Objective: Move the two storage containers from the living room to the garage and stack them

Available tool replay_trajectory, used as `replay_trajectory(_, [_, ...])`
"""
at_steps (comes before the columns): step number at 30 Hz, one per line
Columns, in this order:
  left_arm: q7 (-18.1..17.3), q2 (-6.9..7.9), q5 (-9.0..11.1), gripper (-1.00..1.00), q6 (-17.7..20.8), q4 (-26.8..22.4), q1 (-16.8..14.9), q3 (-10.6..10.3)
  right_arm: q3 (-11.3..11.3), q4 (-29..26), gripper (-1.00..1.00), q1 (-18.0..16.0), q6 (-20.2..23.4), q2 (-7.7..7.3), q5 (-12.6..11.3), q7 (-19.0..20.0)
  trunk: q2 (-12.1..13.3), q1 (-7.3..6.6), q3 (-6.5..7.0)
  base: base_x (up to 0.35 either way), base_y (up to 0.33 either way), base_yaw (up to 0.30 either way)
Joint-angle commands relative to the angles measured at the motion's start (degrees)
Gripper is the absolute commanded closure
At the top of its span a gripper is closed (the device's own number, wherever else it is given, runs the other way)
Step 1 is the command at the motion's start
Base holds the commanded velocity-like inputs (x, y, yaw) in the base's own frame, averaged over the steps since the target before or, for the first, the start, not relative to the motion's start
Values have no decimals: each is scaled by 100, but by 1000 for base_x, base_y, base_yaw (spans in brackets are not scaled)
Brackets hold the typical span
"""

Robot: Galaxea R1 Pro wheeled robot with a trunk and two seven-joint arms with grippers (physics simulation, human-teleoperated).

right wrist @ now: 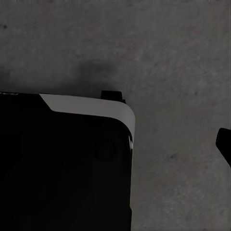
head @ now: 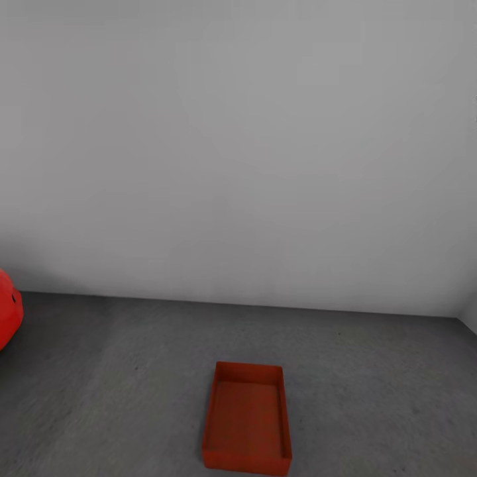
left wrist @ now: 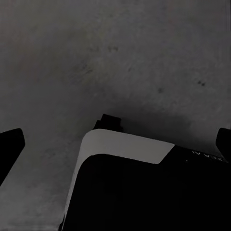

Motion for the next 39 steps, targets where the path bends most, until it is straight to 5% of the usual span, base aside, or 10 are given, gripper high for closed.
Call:
replay_trajectory(1, [18,17,42,-100,-28,3,58,-53,48,19,-100,-7,-34,4,-52,-5,-4,0,4,0,0,0])
replay_trajectory(6, [18,112,58,-100,-80,6,373,-55,48,19,-100,-5,-33,17,-62,-5,-4,0,50,0,0,0])
replay_trajectory(24, [36,152,438,-100,-95,-2,415,-46,55,19,-100,189,-67,-167,-18,169,-4,0,181,0,0,0])
replay_trajectory(39, [36,153,462,-100,-96,-3,415,-52,90,10,-100,190,-34,-175,16,175,-4,0,183,0,0,0])
